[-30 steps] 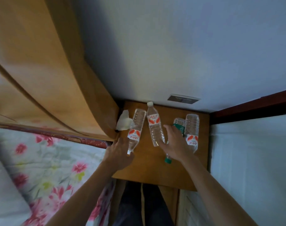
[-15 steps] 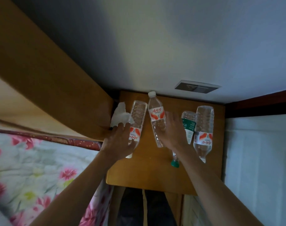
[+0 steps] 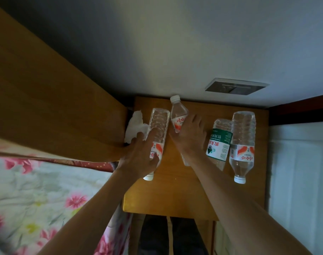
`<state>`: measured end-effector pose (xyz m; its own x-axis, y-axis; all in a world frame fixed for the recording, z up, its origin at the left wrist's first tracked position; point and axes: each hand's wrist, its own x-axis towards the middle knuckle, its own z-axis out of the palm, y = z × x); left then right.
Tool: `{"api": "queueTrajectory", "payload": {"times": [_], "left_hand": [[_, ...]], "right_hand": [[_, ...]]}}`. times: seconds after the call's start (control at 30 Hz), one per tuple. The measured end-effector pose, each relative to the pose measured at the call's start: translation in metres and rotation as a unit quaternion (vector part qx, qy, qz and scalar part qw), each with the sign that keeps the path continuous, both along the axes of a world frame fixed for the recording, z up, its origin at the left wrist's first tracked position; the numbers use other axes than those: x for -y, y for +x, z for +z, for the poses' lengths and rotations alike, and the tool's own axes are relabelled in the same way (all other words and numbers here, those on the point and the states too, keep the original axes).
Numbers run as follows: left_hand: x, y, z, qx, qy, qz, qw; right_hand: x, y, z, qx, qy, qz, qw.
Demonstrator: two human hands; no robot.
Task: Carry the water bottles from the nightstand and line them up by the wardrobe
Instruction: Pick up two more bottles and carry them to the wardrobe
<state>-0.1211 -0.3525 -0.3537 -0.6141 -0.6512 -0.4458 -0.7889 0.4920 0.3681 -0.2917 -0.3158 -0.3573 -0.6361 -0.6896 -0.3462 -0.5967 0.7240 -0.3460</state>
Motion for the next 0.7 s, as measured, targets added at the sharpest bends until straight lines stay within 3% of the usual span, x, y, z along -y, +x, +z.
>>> {"api": "queueTrajectory", "payload": {"times": [0.17,0.43,0.6,0.7], "left_hand": [[0.002,0.001,0.001,-0.03,0.006,-0.009,0.999],[0.009,0.003,-0.002,0.003,0.031,-0.035,0.999],[0.013,-0.002,-0.006,0.028,0.01,-0.067,0.997],[0.019,-0.017,-0.001,0.097,-0.015,-0.128,0.987]], "right_hand": [[0.007,-0.005,-0.004,0.015,0.024,-0.003,1.0],[0.001,-0.011,-0.001,0.04,-0.001,-0.019,0.999],[-0.003,-0.014,0.002,0.04,-0.009,-0.021,0.999],[-0.008,-0.013,0.004,0.036,-0.023,-0.015,0.999]]}}
